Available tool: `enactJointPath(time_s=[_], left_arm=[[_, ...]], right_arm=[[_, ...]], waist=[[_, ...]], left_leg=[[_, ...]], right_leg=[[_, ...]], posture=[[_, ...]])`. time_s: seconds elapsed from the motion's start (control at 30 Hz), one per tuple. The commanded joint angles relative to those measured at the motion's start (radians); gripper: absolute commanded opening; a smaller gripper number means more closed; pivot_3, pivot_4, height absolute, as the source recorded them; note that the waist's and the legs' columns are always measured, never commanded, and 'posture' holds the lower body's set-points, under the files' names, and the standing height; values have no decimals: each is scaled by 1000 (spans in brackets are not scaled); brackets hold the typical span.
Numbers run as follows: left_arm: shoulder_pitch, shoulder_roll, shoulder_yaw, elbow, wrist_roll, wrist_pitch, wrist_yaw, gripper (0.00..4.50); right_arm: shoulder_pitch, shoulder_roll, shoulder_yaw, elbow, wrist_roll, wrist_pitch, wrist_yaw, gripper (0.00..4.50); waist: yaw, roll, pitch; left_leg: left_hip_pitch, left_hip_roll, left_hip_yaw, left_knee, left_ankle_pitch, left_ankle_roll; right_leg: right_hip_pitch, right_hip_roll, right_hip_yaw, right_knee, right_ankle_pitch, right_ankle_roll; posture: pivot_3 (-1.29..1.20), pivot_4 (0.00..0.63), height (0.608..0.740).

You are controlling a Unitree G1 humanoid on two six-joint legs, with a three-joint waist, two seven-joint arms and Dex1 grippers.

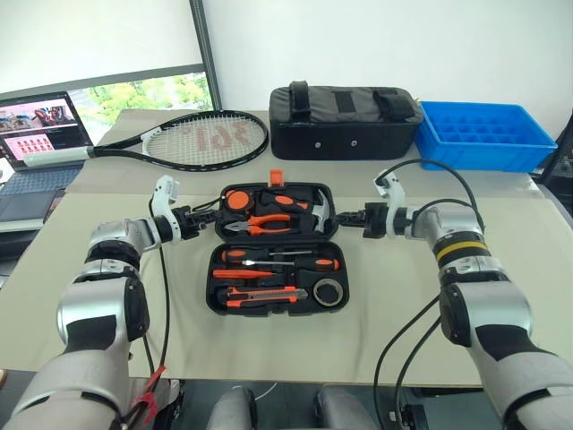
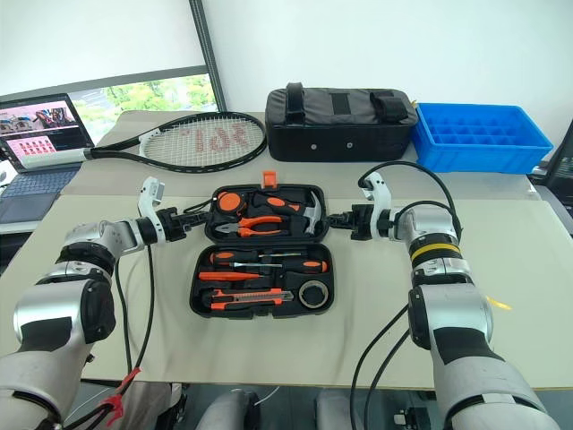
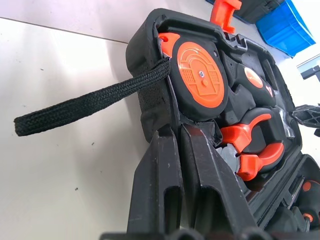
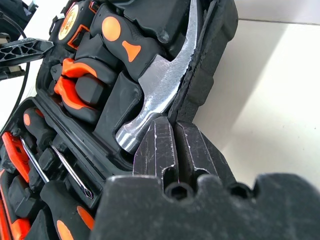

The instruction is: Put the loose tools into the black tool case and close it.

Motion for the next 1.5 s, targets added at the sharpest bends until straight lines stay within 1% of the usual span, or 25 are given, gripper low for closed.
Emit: enactJointPath(time_s=[0.03,0.1,0.2,0.33,0.4,0.53,0.63,0.7,0.77,0.83,0.9,1.0,1.2,1.43,1.47,1.5], left_arm=[[-18,-1,-7,-28,4,4,-91,89],[-11,-2,-11,-54,0,-10,-139,89],[21,-6,-16,-125,-6,-103,-196,89],[67,-23,22,-238,-43,-198,-174,89],[112,-33,24,-312,-47,-259,-171,89],[259,-49,-5,-502,-24,-406,-173,89],[341,-48,-29,-578,16,-548,-151,89],[392,-46,-49,-621,57,-682,-117,89],[426,-41,-64,-632,98,-819,-77,89],[465,-24,-82,-626,163,-1012,-26,89],[491,-9,-97,-608,202,-1148,1,89],[500,6,-108,-568,246,-1290,68,89],[478,39,-152,-530,299,-1451,137,89],[524,106,-248,-517,321,-1584,99,89],[537,121,-266,-523,323,-1602,86,568],[544,132,-279,-524,325,-1616,78,710]], right_arm=[[-19,6,-37,-56,22,-101,3,0],[-16,5,-52,-60,29,-150,0,0],[7,-2,-52,-90,25,-230,12,0],[78,-18,-44,-182,33,-341,66,0],[112,-25,-53,-224,45,-370,75,0],[189,-36,-61,-313,50,-473,94,0],[257,-36,-65,-371,47,-610,127,0],[297,-44,-59,-386,25,-720,131,0],[313,-52,-48,-376,0,-815,130,0],[310,-62,-48,-352,-20,-907,115,0],[300,-68,-48,-324,-38,-986,101,0],[279,-71,-46,-267,-60,-1101,79,0],[244,-85,-25,-167,-105,-1296,57,0],[283,-142,37,-148,-151,-1444,137,0],[298,-162,53,-157,-166,-1433,148,0],[307,-175,64,-161,-175,-1424,153,0]], waist=[[0,0,0],[1,0,0],[2,0,0],[10,0,0],[10,0,0],[9,1,0],[9,1,0],[9,1,0],[9,1,0],[9,1,0],[7,1,0],[9,1,0],[10,1,0],[11,1,0],[11,1,0],[11,2,0]], left_leg=[[0,0,0,0,0,0],[0,0,0,0,0,0],[-1,0,0,0,0,0],[-3,0,-1,0,1,-1],[-4,0,-1,0,1,-1],[-4,0,-1,0,1,-1],[-4,0,-1,0,1,-2],[-3,0,-1,0,1,-2],[0,0,0,0,1,-2],[2,-1,1,0,1,-2],[3,-1,2,0,1,-2],[5,-1,3,1,1,-2],[5,-1,3,2,2,-1],[5,-1,4,0,1,0],[5,-1,4,0,1,0],[5,-1,4,0,1,0]], right_leg=[[0,0,0,1,0,0],[0,0,0,1,0,0],[0,0,0,0,0,0],[0,-1,-1,-1,0,0],[-1,-1,-1,-2,0,0],[0,-1,-1,-2,0,0],[0,-1,-1,-3,0,0],[1,-1,0,-3,1,0],[3,-2,0,-3,1,0],[4,-2,1,-4,1,0],[4,-3,2,-6,0,0],[5,-3,3,-5,1,0],[6,-3,3,-4,1,0],[5,-4,3,-4,1,0],[6,-4,3,-4,1,0],[6,-4,2,-4,1,0]], posture=[[0,150,708],[0,150,708],[0,150,708],[0,150,708],[0,150,708],[0,150,708],[0,150,708],[0,150,708],[0,150,708],[0,150,708],[0,150,708],[0,150,708],[0,150,708],[0,150,708],[0,150,708],[0,150,708]])
